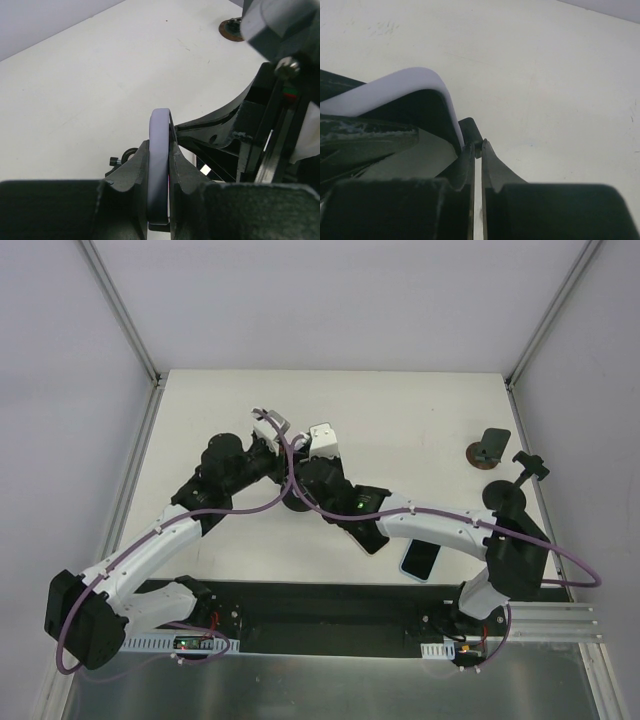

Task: Place the phone on the phone stand

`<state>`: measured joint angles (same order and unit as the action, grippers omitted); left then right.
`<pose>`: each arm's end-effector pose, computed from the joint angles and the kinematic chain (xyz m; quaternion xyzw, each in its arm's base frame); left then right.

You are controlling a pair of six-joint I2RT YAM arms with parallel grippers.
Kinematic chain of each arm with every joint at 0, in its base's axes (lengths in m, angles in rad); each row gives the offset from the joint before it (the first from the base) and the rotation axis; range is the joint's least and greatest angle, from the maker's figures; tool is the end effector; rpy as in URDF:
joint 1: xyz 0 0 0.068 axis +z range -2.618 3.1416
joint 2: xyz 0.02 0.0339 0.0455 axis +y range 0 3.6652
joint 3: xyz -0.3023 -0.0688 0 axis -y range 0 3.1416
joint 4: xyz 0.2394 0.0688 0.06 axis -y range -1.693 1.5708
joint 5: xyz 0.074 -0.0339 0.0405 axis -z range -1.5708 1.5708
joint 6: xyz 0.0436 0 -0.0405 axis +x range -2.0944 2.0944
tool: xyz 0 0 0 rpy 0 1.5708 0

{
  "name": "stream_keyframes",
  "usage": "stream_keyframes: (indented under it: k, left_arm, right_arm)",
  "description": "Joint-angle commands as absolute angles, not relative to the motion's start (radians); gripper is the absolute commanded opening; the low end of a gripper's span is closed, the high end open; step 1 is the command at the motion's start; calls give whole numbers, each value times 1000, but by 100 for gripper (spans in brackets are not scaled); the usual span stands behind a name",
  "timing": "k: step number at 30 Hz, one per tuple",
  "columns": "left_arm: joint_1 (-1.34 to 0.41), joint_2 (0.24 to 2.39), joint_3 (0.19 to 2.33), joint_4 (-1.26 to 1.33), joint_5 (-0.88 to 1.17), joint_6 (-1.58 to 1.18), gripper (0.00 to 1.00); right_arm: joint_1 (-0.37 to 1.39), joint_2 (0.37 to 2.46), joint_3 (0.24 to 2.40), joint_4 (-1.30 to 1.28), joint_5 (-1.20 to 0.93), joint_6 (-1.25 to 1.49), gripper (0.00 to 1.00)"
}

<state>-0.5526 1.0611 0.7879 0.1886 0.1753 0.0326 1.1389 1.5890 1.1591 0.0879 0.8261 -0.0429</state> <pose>0.1967 -0.1302 0.3607 0.2683 0.6853 -0.2356 0.6348 0.1822 0.3187 0.3358 -0.2248 0.7504 -0.0049 0.6216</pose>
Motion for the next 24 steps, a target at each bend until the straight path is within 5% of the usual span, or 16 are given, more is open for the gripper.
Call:
stream_keyframes:
  k: [1,8,13,24]
  left_arm:
    - [-422,1143,736,238,-62,141,0]
    - [-422,1147,703,251,40,196,0]
    - [-426,1160,709,244,37,204,0]
    - [-443,1164,719,213,67,245,0]
  right_arm:
    - [1265,1437,1249,49,830,101,0]
    - [1292,1375,1197,12,796,179,1]
    - [1301,1347,1212,-38,753,179,12]
    - [1267,1233,1240,-229,497,43,53]
